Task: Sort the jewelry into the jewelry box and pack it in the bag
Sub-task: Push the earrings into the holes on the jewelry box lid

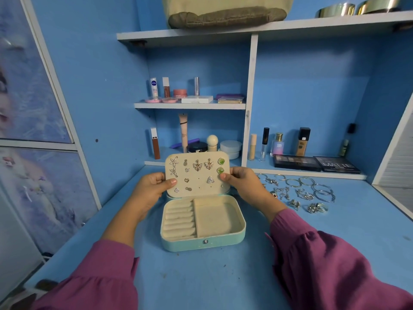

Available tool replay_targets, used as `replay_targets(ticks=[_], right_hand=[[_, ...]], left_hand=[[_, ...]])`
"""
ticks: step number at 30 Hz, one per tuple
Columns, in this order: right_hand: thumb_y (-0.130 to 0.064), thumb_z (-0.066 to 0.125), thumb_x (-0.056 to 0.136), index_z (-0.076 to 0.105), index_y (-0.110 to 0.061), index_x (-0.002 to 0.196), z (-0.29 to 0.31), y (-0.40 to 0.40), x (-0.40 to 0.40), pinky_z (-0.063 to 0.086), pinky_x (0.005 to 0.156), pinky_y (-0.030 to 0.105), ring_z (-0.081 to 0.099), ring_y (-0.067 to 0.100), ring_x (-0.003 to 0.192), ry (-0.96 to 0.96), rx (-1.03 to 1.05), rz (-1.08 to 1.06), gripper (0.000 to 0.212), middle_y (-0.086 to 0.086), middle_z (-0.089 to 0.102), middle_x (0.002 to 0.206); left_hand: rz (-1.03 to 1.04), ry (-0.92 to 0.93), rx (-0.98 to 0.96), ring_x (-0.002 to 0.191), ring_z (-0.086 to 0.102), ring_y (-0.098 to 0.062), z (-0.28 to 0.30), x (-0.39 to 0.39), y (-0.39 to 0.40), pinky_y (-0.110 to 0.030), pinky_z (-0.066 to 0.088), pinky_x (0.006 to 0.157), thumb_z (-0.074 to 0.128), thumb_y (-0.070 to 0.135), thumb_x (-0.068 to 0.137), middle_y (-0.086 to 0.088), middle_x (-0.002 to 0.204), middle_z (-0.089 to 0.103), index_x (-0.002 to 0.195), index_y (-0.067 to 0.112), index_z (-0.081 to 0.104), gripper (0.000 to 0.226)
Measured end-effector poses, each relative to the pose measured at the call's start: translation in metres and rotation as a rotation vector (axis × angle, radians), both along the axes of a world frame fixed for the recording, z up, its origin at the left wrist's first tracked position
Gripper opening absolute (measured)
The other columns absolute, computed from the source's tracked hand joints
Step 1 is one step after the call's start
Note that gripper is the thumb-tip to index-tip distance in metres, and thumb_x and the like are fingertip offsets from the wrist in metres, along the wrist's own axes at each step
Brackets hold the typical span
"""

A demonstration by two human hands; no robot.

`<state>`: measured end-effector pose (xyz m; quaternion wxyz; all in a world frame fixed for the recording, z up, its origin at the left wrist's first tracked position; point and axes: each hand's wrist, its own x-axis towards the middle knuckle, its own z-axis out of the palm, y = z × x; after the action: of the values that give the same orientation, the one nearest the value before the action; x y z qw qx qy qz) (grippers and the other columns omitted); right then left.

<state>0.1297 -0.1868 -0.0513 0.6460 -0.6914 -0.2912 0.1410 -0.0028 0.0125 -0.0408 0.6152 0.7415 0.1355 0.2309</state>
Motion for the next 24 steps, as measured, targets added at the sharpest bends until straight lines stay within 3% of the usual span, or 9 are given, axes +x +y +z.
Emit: replay_targets(ticks=[6, 12, 15, 24], right_hand=[[-0.014, 0.065, 0.088, 0.066, -0.012, 0.087, 0.0, 0.002, -0.002, 0.055, 0.087, 0.037, 0.068, 0.025, 0.092, -0.001, 0.033, -0.04, 0.002, 0.01, 0.072, 0.097], [-0.008, 0.066, 0.086, 0.056, -0.007, 0.097, 0.007, 0.001, -0.007, 0.053, 0.064, 0.017, 0.068, 0.008, 0.073, 0.091, 0.201, -0.046, 0.016, 0.004, 0.069, 0.085], [-0.008, 0.061, 0.09, 0.06, -0.006, 0.094, 0.008, 0.004, -0.01, 0.047, 0.055, 0.011, 0.065, -0.001, 0.063, 0.13, 0.252, -0.048, 0.005, 0.001, 0.068, 0.081], [-0.01, 0.059, 0.092, 0.064, -0.004, 0.09, 0.005, 0.009, -0.008, 0.052, 0.062, 0.016, 0.068, 0.007, 0.069, 0.144, 0.254, -0.059, 0.008, 0.005, 0.071, 0.085]], left_hand=[[0.01, -0.002, -0.013, 0.052, 0.061, 0.004, 0.0, 0.0, 0.001, -0.006, 0.041, 0.047, 0.059, -0.002, 0.088, 0.01, 0.063, 0.071, 0.088, 0.006, 0.065, 0.01], [0.051, -0.123, -0.082, 0.056, 0.063, 0.002, 0.005, 0.001, -0.001, -0.007, 0.04, 0.046, 0.06, -0.008, 0.085, -0.007, 0.085, 0.068, 0.098, 0.002, 0.061, 0.016], [0.079, -0.168, -0.076, 0.055, 0.062, 0.003, 0.003, 0.003, -0.003, -0.007, 0.04, 0.048, 0.06, -0.002, 0.088, 0.003, 0.074, 0.072, 0.095, 0.003, 0.065, 0.009], [0.127, -0.171, -0.036, 0.056, 0.061, 0.003, -0.001, 0.008, -0.005, -0.007, 0.043, 0.051, 0.057, 0.003, 0.091, 0.003, 0.075, 0.069, 0.087, 0.007, 0.067, 0.012]])
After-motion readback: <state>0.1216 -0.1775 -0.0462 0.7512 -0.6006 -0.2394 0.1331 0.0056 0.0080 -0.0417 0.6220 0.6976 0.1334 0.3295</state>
